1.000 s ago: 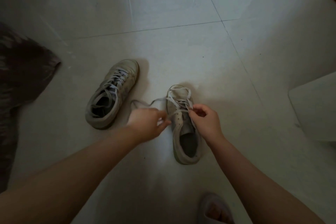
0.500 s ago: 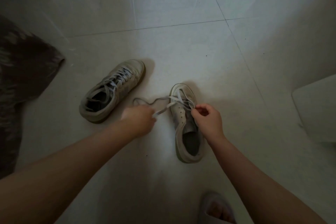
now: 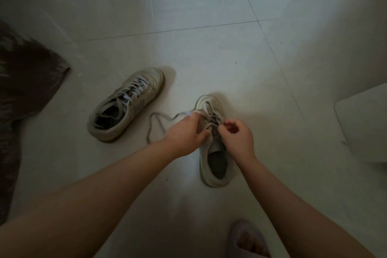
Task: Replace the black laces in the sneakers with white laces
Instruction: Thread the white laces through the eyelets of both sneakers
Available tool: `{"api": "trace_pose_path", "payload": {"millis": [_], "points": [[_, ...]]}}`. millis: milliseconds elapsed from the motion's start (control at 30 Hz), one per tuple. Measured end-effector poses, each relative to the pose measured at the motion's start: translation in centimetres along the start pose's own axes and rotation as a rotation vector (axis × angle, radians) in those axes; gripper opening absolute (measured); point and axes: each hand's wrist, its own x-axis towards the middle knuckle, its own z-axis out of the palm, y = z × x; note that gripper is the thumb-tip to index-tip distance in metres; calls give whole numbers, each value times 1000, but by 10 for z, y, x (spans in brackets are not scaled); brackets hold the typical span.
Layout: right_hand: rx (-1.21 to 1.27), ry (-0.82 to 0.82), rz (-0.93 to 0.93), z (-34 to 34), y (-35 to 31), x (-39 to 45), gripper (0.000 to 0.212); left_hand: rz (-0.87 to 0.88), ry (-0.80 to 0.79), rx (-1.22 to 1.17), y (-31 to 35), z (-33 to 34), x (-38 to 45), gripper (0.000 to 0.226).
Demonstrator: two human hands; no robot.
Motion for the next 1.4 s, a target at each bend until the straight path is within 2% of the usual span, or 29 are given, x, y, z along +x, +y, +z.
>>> {"api": "trace_pose_path", "payload": {"millis": [67,200,367,467,567,633,700,833,867,1000,1133,1233,1333,1400], "points": [[10,14,-4,1,1,-1,9,-21,-12,39,0,8,3,24],[6,14,-21,2,1,-1,8,-91,26,-117,7,13,8,16],[-35,24,-29,-1,-1,0,8,74,-38,29,11,6,-6,21],[-40,15,-23,-2,-2,3,5,83,-282,279,-11,-12,-25,23],[-52,4,-34,-2,-2,4,6,-62,-557,599,-41,-26,-45,36],[-40,-19,-38,1,-2,2,6,-120,-620,726,-48,-24,-48,39],[-38,-21,-45,4,-1,1,7,-89,-551,760,-40,-20,-38,40],[-43,-5,-49,5,4,1,8,-26,-162,200,-6,-9,-15,35],[-52,-10,-50,5,4,1,8,-17,-124,166,2,-6,-11,37],[-59,-13,-51,4,5,1,9,-48,-115,245,8,6,4,32],[-54,-10,-68,3,4,1,7,159,-17,306,-3,9,-4,23],[-102,-10,-80,3,6,1,3,285,-126,307,-25,-1,-16,18],[-226,36,-23,-10,26,5,4,276,-323,303,-45,-8,-22,26],[-222,60,-28,-17,37,-2,5,238,-272,270,-53,-7,-26,42]]}}
